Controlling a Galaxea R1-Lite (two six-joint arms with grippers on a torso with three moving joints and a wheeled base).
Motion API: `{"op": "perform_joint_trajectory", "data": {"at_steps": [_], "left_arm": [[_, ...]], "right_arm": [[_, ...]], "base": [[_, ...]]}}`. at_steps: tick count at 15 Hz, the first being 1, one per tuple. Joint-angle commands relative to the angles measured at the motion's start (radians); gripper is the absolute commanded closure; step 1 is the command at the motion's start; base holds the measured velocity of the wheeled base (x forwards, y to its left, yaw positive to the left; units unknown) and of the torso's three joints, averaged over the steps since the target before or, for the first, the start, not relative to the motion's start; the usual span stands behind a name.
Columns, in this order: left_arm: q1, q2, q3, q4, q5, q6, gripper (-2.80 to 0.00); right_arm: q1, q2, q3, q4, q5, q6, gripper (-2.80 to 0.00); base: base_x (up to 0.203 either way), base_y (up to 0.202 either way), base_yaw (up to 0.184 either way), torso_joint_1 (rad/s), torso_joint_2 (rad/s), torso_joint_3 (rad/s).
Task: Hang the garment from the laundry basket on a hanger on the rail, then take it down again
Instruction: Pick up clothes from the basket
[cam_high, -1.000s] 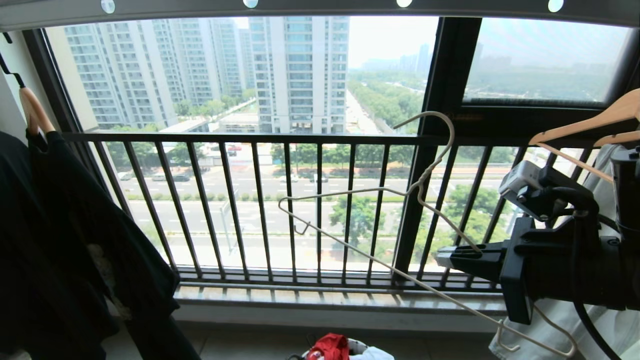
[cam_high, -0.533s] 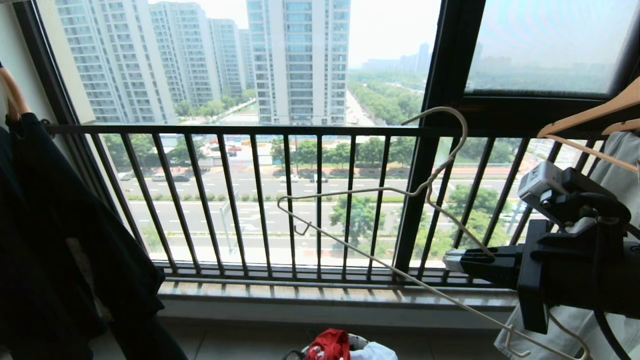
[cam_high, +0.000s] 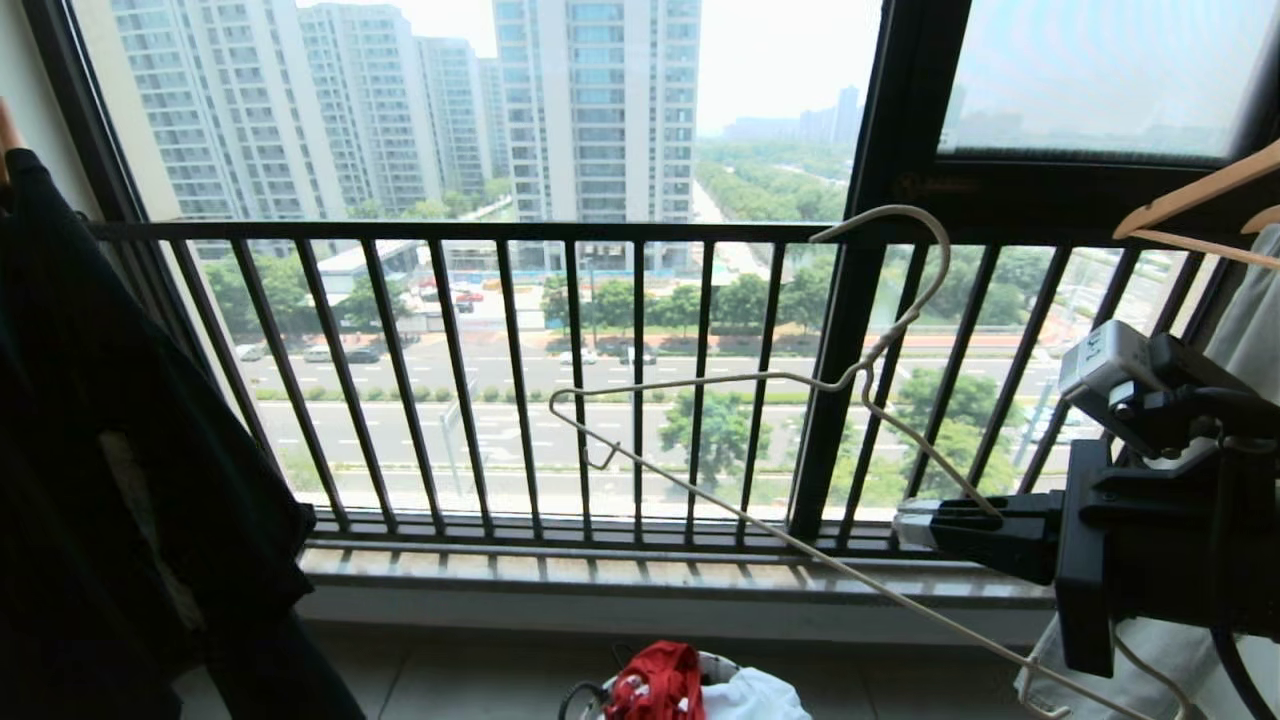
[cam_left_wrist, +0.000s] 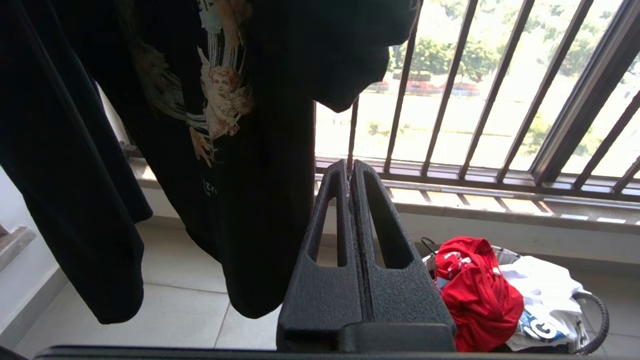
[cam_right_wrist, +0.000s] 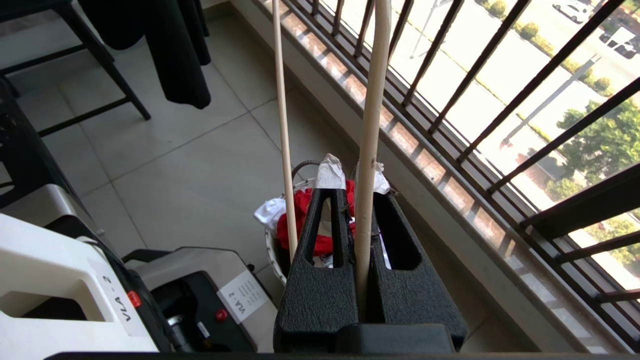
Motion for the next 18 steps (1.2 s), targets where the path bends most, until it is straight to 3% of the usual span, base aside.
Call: {"op": "perform_joint_trajectory", "data": {"at_steps": [1,18], "left_arm": [[0.0,0.0,0.0,0.0,0.001,-0.001,0.0],[0.0,0.0,0.0,0.0,0.001,-0.001,0.0]], "right_arm": [[0.001,-0.001,0.0,-0.001,0.001,-0.001,0.0],[0.001,-0.008,-0.003,-0.013,0.0,0.0,0.0]], "base": [[0.0,0.0,0.0,-0.234,0.55,0.301],[0.0,0.0,0.0,-0.198,0.51,0.31]]}}
